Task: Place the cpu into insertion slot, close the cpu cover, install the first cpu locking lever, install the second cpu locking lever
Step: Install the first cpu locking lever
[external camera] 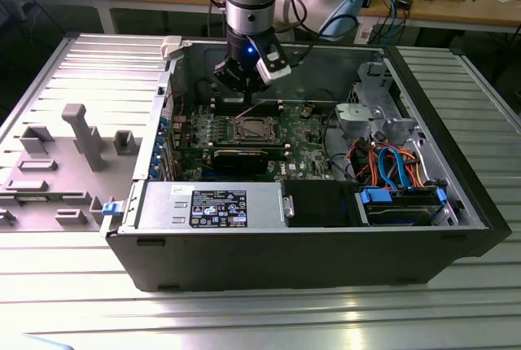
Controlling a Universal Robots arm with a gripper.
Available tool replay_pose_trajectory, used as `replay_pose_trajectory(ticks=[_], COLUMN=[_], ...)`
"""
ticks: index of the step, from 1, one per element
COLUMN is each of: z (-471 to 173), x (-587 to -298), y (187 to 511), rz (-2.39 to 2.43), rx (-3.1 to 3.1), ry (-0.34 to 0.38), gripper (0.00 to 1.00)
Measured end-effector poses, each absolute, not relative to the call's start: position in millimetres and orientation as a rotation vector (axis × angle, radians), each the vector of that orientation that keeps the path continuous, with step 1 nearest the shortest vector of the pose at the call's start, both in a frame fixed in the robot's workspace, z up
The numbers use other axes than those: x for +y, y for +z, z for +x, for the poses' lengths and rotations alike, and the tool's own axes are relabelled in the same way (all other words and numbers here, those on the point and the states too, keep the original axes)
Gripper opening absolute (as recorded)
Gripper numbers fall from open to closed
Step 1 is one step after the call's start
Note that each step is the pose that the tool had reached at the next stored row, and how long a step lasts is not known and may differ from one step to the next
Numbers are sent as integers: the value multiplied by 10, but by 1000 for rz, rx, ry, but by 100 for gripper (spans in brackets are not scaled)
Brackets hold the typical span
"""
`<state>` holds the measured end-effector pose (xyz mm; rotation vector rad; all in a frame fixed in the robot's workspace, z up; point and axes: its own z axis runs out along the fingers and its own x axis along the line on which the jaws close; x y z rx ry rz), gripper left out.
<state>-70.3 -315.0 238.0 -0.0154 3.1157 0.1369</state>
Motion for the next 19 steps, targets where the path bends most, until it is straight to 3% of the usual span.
replay_pose_trajectory(ticks=[19], z=[-482], x=[-3109], y=[2296], rz=[-16], rx=[3116], ry=[132], gripper=[11])
